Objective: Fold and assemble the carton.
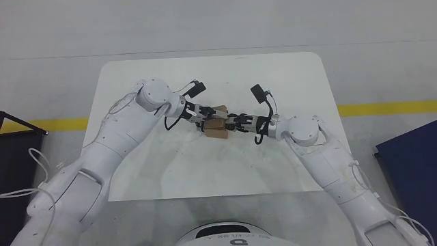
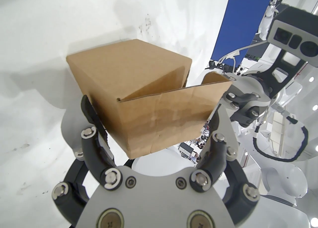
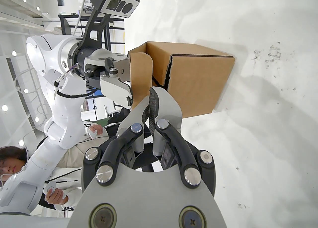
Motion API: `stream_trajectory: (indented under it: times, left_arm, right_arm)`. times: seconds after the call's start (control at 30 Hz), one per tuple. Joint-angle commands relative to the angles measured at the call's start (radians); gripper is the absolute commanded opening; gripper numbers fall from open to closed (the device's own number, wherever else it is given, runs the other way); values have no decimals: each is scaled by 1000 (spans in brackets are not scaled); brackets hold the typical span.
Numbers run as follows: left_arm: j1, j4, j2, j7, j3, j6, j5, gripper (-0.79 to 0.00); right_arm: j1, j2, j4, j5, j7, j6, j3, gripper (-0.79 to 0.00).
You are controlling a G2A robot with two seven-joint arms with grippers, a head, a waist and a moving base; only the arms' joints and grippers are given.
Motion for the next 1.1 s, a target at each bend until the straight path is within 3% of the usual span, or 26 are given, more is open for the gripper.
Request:
stream_trajectory:
  times: [0.0, 1.07]
  left_arm:
    - [-5, 7, -3, -5, 6, 1, 4, 0]
    - [-37, 86, -40, -22, 49, -10, 29, 0]
  right_arm:
    - [-2, 0, 2, 1, 0, 1, 0, -767]
    - [-1, 8, -8, -56, 8, 63, -2, -733]
